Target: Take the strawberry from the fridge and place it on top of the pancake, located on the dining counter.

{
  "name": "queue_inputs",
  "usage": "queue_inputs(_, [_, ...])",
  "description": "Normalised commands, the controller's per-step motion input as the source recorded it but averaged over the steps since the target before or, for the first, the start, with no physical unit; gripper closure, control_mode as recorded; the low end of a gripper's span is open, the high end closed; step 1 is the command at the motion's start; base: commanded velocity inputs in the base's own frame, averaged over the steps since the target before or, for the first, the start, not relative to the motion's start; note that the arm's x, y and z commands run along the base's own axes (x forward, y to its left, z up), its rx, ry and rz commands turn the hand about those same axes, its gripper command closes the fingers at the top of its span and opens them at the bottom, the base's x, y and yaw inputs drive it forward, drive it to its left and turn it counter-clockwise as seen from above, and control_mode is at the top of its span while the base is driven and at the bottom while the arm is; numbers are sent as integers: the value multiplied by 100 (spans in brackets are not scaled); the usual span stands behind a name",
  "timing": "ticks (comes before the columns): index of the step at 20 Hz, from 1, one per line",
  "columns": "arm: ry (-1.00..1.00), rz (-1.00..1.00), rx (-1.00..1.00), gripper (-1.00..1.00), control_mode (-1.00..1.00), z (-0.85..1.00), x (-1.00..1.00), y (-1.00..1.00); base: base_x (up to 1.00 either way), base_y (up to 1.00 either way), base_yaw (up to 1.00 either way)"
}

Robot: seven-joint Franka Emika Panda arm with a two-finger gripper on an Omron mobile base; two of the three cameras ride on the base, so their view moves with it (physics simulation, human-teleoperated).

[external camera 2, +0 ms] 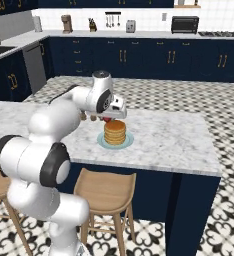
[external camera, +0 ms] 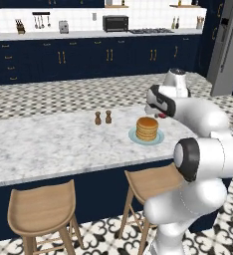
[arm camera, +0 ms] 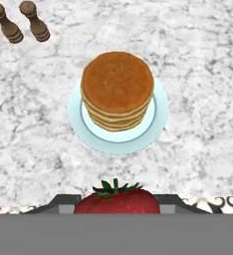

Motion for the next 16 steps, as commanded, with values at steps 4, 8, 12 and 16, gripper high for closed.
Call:
queue_inputs(4, [23, 0, -1, 100, -100, -1, 86, -1, 0, 0, 0])
queue_inputs(8, [10, 0, 0, 100, -100, -19, 64, -41, 0, 0, 0])
queue_inputs(12, [0, 0, 0, 100, -100, -52, 60, -3, 0, 0, 0])
queue_inputs(16, [5, 0, 0, 100, -100, -46, 54, 2, 0, 0, 0])
